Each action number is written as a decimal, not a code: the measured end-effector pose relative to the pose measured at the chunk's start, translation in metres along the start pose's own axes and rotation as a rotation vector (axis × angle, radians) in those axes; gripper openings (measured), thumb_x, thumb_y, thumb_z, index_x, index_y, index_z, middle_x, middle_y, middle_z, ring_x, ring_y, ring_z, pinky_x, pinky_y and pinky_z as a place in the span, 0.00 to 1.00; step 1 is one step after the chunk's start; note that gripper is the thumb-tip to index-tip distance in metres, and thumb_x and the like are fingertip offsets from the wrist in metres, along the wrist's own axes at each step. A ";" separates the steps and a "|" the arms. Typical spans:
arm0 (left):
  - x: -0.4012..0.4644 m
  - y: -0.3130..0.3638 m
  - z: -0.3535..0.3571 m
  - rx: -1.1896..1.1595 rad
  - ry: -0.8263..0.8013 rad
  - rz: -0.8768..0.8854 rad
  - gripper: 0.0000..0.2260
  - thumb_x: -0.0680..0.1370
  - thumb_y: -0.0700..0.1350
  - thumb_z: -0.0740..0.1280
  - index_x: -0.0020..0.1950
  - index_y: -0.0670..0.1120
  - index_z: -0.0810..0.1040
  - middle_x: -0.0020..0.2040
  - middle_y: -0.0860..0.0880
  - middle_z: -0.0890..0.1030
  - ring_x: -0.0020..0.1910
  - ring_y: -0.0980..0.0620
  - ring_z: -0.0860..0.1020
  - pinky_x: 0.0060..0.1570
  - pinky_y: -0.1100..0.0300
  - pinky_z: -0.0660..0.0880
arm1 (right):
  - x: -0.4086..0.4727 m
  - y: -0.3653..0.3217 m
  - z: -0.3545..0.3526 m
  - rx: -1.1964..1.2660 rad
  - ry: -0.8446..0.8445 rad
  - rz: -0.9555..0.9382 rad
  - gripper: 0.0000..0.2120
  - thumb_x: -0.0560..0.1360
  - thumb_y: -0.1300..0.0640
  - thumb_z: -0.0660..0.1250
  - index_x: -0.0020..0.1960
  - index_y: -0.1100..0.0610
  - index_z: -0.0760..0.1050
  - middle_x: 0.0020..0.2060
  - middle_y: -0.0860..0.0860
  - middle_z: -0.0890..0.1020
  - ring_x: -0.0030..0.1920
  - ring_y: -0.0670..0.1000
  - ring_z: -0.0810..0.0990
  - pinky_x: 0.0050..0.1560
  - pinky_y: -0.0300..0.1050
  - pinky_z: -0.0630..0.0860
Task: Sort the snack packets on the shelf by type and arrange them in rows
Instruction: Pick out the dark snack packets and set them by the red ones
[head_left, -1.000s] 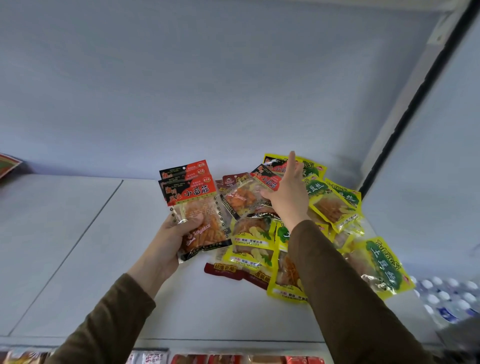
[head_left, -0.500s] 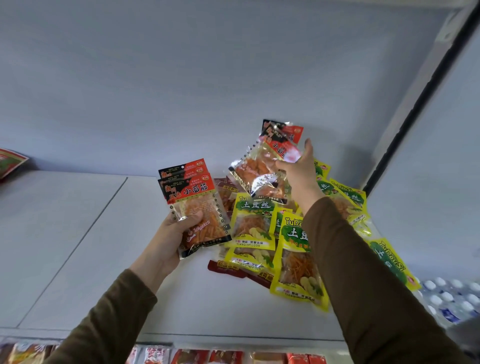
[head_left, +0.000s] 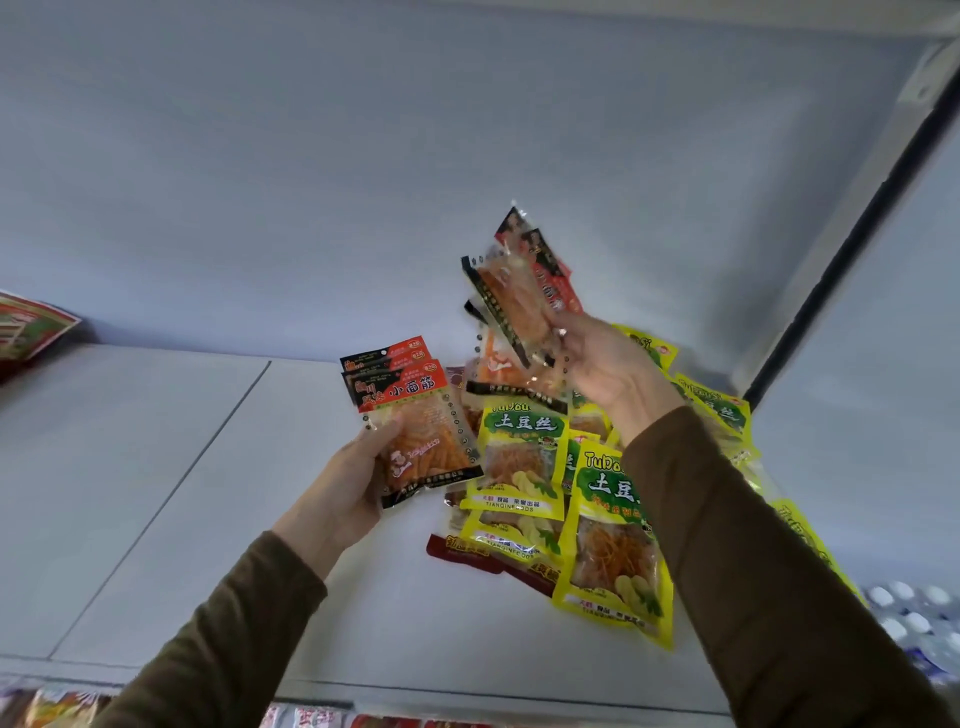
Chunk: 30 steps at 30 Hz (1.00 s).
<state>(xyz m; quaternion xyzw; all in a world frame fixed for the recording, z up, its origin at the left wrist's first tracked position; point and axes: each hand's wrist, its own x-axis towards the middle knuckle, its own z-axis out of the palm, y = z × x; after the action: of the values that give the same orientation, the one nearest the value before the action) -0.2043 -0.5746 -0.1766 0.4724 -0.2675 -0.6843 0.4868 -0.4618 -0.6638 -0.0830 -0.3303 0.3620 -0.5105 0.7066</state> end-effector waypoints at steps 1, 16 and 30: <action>0.000 0.002 0.002 -0.002 -0.012 -0.009 0.20 0.83 0.54 0.64 0.69 0.44 0.77 0.60 0.41 0.85 0.59 0.42 0.84 0.63 0.45 0.78 | -0.002 0.008 0.004 -0.024 -0.034 0.041 0.16 0.70 0.63 0.71 0.57 0.62 0.75 0.43 0.55 0.86 0.42 0.51 0.84 0.48 0.46 0.77; -0.010 0.020 -0.002 0.035 -0.309 -0.095 0.32 0.64 0.57 0.84 0.63 0.43 0.84 0.65 0.38 0.82 0.58 0.39 0.84 0.49 0.51 0.83 | 0.005 0.074 0.052 -0.670 0.005 -0.014 0.28 0.75 0.68 0.72 0.70 0.51 0.70 0.56 0.53 0.83 0.56 0.55 0.83 0.52 0.51 0.80; -0.006 0.020 0.003 -0.064 -0.185 0.065 0.32 0.68 0.40 0.77 0.72 0.40 0.73 0.58 0.39 0.85 0.48 0.43 0.87 0.43 0.53 0.84 | -0.005 0.061 0.059 -0.770 -0.154 -0.067 0.20 0.83 0.43 0.61 0.73 0.46 0.72 0.70 0.45 0.75 0.66 0.44 0.71 0.68 0.46 0.62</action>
<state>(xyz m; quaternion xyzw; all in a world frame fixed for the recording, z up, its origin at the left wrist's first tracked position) -0.1988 -0.5773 -0.1566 0.3826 -0.3045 -0.7169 0.4969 -0.3839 -0.6379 -0.1024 -0.6200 0.4620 -0.3339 0.5392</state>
